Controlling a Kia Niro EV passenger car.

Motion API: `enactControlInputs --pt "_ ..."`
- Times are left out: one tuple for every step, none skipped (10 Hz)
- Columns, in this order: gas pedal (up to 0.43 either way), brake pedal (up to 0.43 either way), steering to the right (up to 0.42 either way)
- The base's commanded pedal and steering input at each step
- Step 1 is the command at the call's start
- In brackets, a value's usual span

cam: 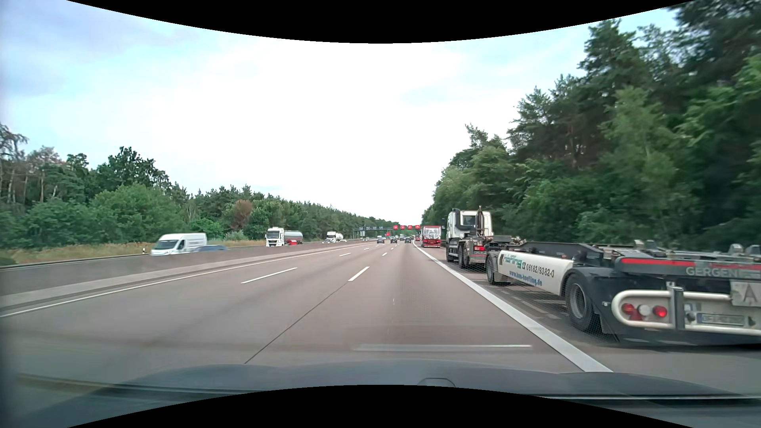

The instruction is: Follow the waypoints while adhering to traffic rules and regulations

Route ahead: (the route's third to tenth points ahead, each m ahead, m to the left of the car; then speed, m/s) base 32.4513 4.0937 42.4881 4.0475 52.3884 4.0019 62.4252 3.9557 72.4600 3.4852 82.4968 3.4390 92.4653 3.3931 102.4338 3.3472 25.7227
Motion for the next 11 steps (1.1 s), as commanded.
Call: enactControlInputs --pt "0.13 0.0 -0.002" --pt "0.13 0.0 -0.002" --pt "0.13 0.0 -0.003" --pt "0.13 0.0 -0.003" --pt "0.13 0.0 -0.003" --pt "0.13 0.0 -0.003" --pt "0.13 0.0 -0.003" --pt "0.13 0.0 -0.003" --pt "0.13 0.0 -0.003" --pt "0.13 0.0 -0.003" --pt "0.13 0.0 -0.003"
